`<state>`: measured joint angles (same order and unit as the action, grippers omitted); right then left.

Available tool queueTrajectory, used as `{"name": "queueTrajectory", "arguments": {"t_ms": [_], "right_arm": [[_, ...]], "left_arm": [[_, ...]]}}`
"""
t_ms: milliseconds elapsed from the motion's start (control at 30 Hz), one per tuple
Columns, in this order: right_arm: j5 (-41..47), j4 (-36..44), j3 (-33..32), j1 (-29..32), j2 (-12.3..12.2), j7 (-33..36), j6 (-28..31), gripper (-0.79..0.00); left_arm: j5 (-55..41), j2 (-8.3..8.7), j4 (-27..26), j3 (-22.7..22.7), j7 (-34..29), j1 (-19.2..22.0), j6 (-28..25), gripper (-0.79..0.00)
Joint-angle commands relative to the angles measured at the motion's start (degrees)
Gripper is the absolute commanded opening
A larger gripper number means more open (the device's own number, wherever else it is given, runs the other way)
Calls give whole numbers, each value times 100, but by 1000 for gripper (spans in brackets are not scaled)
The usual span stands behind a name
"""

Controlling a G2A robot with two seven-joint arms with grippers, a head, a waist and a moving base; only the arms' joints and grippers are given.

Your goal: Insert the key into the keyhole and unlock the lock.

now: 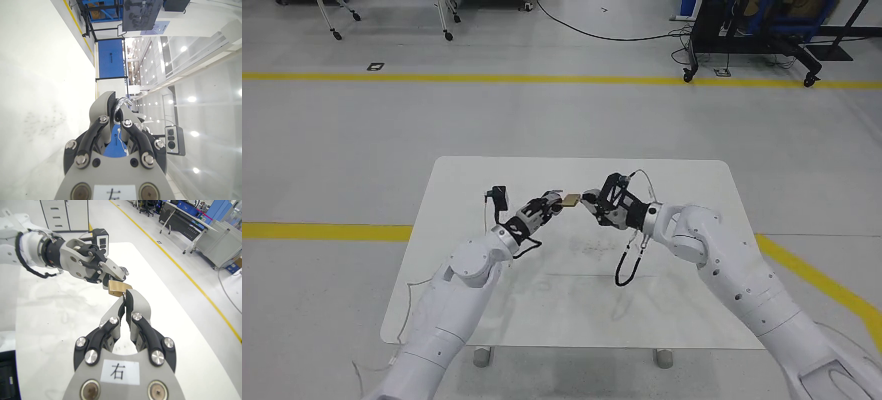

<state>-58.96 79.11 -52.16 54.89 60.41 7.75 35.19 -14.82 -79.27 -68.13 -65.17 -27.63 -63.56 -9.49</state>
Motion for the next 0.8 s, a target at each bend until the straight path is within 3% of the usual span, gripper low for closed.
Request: {"name": "queueTrajectory", "arguments": {"t_ms": [0, 200, 267, 300, 333, 467, 767], "right_arm": [[204, -110, -25, -23, 11, -16, 151, -785], [422, -292, -8, -109, 57, 61, 416, -785], [382, -333, 0, -157, 68, 144, 442, -496], [317, -331, 3, -180, 72, 223, 389, -65], [299, -313, 4, -189, 77, 274, 356, 0], [285, -249, -167, -190, 51, 332, 325, 0], [335, -19, -1129, 212, -187, 176, 499, 0]], "left_arm": [[135, 8, -51, 1, 61, -27, -63, -785], [195, 18, -158, -23, 125, -104, -131, -785], [38, 14, -158, -50, 91, -124, -101, -785], [-82, 11, -144, -69, 50, -126, -64, -785], [-201, 9, -126, -90, 11, -123, -21, -785], [-788, -4, 0, -208, -177, -88, 166, -785], [-939, -11, 125, -207, -303, -21, 244, -785]]}}
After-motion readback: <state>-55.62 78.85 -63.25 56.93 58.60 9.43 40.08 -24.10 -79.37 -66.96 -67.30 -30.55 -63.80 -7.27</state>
